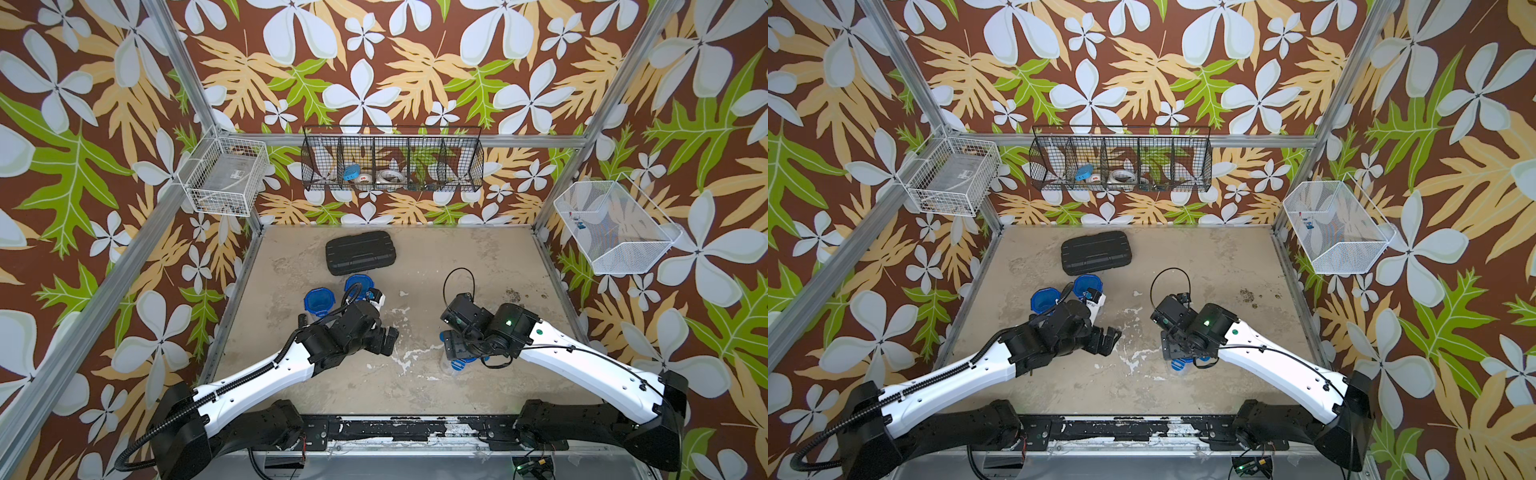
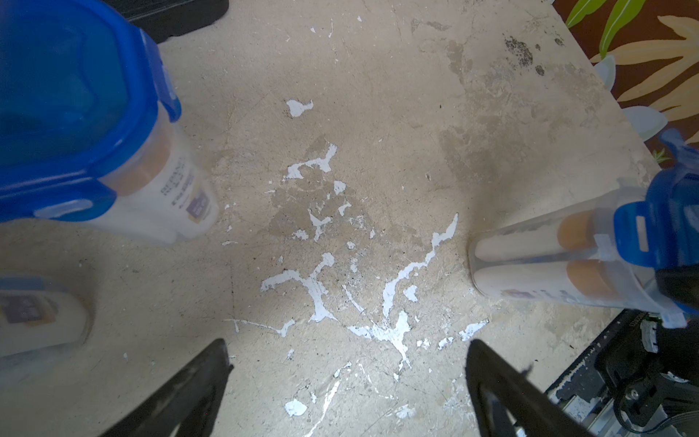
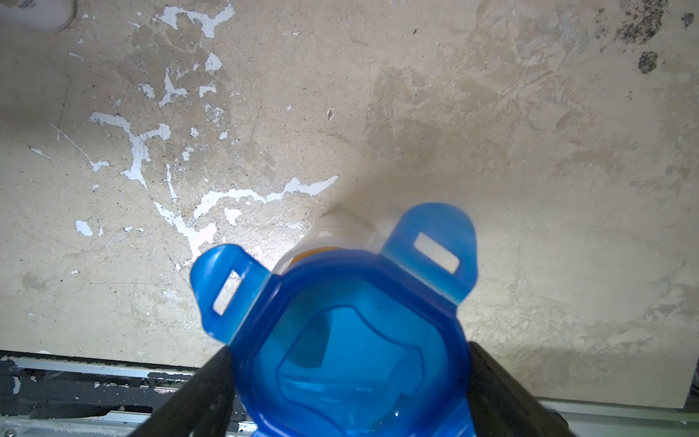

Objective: Pack away toiletry kits
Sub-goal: Close the lid on the container.

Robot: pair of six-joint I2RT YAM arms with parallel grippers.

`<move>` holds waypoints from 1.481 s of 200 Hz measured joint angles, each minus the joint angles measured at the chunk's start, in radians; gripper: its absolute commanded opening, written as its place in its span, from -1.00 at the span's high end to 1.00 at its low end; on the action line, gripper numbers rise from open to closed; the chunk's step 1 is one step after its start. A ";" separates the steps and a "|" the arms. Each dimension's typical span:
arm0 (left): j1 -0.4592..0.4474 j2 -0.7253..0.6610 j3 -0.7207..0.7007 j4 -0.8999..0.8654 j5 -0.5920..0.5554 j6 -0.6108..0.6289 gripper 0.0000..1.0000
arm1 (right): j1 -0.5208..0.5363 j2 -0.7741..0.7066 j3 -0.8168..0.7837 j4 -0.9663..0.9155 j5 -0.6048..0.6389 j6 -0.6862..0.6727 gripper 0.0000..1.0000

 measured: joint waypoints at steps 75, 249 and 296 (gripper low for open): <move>0.000 0.006 0.000 0.004 0.007 0.000 -0.95 | -0.001 0.002 -0.038 0.055 -0.018 -0.022 -0.50; 0.000 0.032 0.049 -0.007 0.028 0.018 -0.96 | -0.001 -0.006 0.014 0.008 0.004 -0.018 -1.00; -0.001 0.115 0.239 -0.096 0.163 0.011 -0.72 | -0.001 -0.093 0.083 -0.035 -0.002 0.027 -0.83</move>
